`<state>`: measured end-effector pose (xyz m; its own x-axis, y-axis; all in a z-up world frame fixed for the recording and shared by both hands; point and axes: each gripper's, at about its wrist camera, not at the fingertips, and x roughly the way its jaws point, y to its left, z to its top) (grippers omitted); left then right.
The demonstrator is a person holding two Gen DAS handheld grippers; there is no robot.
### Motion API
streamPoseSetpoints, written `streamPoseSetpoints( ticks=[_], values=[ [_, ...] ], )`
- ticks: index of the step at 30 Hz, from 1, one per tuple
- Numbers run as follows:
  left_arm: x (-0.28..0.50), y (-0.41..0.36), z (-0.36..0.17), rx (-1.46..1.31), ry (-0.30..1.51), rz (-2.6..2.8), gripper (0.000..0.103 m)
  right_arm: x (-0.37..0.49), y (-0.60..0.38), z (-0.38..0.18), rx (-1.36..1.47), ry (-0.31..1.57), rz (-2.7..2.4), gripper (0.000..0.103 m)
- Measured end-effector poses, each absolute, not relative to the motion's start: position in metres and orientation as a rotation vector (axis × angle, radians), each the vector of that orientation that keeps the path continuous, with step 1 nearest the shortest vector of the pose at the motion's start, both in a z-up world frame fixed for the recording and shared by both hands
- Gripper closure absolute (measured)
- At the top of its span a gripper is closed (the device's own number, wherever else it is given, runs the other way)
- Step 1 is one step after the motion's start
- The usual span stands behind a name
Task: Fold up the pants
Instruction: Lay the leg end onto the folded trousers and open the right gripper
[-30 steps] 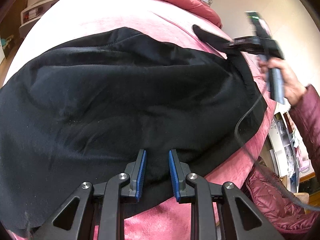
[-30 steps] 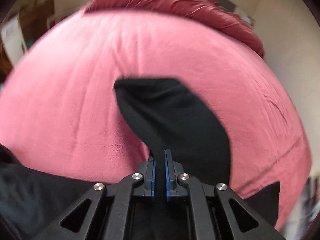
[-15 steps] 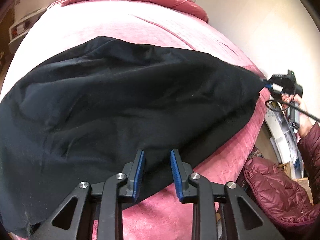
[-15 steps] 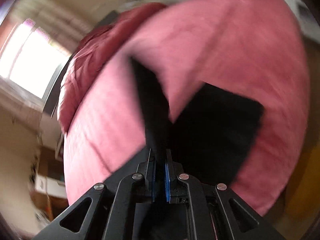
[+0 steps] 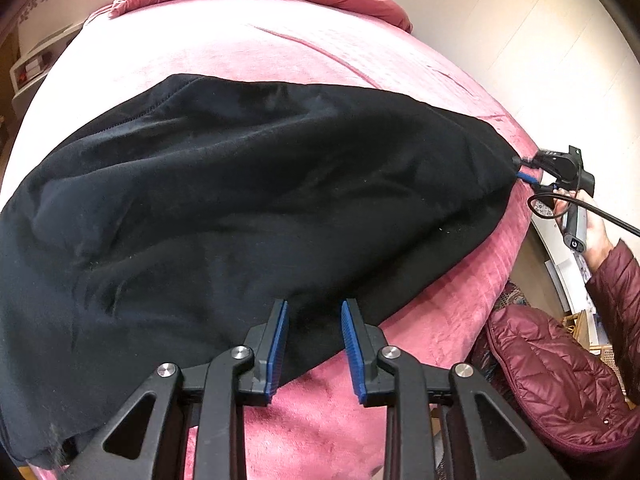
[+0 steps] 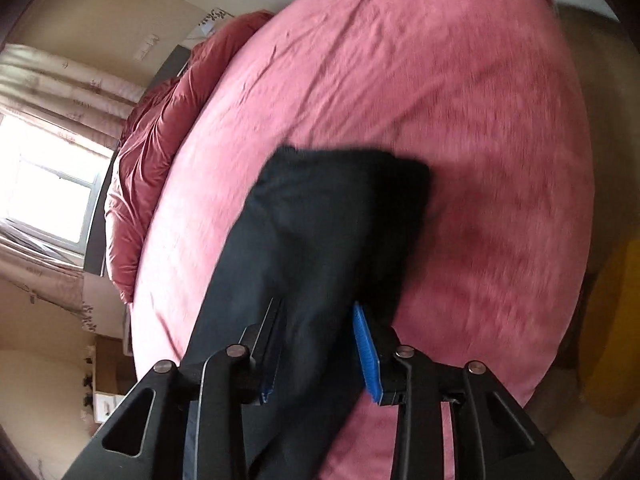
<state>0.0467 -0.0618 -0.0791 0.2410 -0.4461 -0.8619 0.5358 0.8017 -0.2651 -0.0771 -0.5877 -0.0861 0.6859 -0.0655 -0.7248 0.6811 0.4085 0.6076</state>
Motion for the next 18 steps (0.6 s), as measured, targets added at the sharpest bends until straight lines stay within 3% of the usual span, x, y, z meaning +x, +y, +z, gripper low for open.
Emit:
streamPoseSetpoints(
  ticks=[1,3,5,7,18],
  values=[
    [0.046,-0.061,-0.079,0.093,1.144,-0.671,0.075,-0.075,-0.592,-0.084,1.02,0.72,-0.561,0.096],
    [0.043,-0.058,-0.079,0.111,1.138,-0.67,0.075,-0.072,-0.599,-0.083,1.01,0.748,-0.539,0.095],
    [0.04,-0.058,-0.081,0.145,1.134,-0.666,0.067,-0.072,-0.596,-0.081,0.967,0.788,-0.515,0.089],
    [0.036,-0.052,-0.084,0.15,1.129,-0.667,0.064,-0.08,-0.588,-0.074,0.934,0.799,-0.514,0.034],
    [0.028,-0.062,-0.094,0.276,1.051,-0.688,0.063,-0.073,-0.461,-0.08,0.953,0.912,-0.016,0.045]
  ],
)
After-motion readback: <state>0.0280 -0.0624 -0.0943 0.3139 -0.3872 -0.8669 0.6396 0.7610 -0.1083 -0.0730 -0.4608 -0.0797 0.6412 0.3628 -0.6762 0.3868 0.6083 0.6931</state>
